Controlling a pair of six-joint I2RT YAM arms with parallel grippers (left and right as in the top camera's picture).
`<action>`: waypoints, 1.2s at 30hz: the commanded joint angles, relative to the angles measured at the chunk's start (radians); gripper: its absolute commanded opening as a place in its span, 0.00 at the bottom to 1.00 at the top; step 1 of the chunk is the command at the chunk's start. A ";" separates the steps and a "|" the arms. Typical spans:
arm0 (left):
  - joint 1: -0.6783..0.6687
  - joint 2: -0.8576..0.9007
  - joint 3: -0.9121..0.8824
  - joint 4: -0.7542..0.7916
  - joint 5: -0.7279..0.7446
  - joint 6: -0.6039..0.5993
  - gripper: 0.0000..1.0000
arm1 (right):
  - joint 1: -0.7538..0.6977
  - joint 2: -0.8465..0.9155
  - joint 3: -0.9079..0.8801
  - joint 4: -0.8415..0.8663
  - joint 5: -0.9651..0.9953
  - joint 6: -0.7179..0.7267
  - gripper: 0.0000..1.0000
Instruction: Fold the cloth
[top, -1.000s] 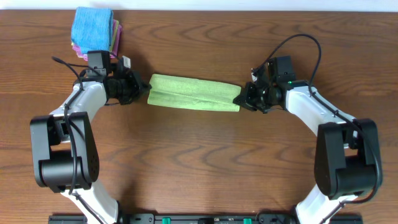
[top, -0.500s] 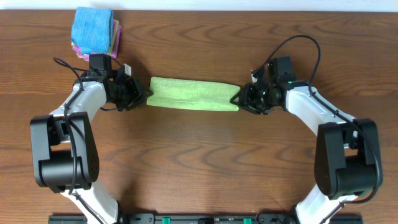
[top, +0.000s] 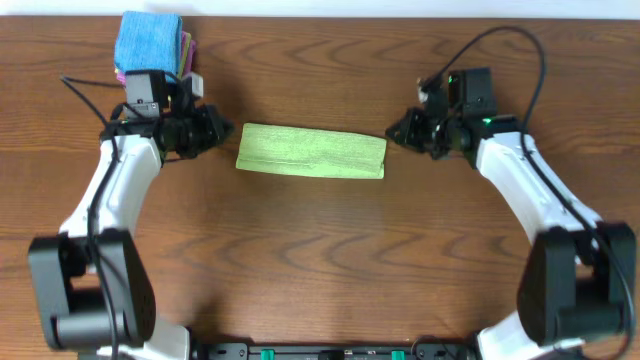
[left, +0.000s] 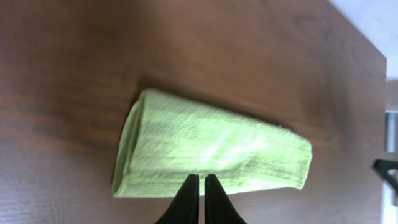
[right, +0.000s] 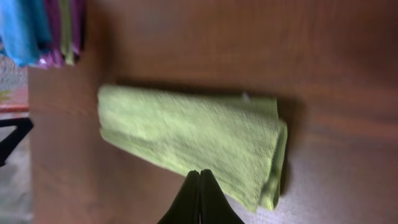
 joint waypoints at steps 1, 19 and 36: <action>-0.053 -0.010 0.016 -0.001 -0.185 0.063 0.06 | 0.054 -0.025 0.017 -0.008 0.163 -0.040 0.02; -0.293 0.248 0.016 0.194 -0.606 0.102 0.06 | 0.174 0.207 0.017 -0.011 0.416 -0.039 0.02; -0.294 0.337 0.016 -0.060 -0.545 -0.020 0.06 | 0.189 0.296 0.017 0.052 0.422 -0.040 0.02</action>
